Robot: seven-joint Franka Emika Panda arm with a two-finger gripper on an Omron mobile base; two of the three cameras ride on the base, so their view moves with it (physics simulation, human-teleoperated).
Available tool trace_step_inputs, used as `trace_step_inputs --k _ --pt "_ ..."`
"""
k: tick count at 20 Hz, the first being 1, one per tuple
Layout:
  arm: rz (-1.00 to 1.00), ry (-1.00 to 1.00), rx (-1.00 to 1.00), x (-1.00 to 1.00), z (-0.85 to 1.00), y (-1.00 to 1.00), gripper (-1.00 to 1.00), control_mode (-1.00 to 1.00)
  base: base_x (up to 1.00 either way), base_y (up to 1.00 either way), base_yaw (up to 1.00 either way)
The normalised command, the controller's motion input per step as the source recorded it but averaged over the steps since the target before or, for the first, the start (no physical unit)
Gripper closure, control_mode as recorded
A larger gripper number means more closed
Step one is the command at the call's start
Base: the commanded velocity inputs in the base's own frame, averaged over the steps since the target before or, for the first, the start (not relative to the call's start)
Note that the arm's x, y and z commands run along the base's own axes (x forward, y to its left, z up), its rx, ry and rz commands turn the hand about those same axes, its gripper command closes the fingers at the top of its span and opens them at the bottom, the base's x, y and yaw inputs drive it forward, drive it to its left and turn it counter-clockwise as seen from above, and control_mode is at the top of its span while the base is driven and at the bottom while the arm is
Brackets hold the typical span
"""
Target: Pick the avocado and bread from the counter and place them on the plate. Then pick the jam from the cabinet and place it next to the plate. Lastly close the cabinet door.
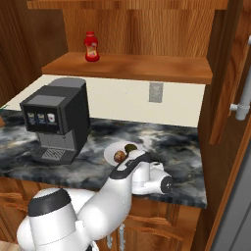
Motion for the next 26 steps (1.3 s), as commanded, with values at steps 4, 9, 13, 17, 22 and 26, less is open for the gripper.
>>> trace_step_inputs --k 4,9,13,17,22,26 --pt "0.0 0.0 0.0 0.17 -0.14 -0.03 1.0 -1.0 0.0 0.0 0.0" --pt "0.0 -0.01 0.0 0.08 -0.18 -0.16 1.0 -1.0 0.0 0.0 0.0" --pt "0.0 -0.02 0.0 0.09 -0.11 -0.08 1.0 -1.0 0.0 0.0 0.0" --pt "0.0 -0.01 0.0 0.1 -0.11 -0.01 1.0 -1.0 0.0 0.0 0.0" --pt "0.0 0.0 0.0 0.09 -0.14 0.0 1.0 -1.0 0.0 0.0 0.0" --pt "0.0 0.0 0.0 0.09 -0.19 0.0 1.0 -1.0 0.0 0.0 0.0"
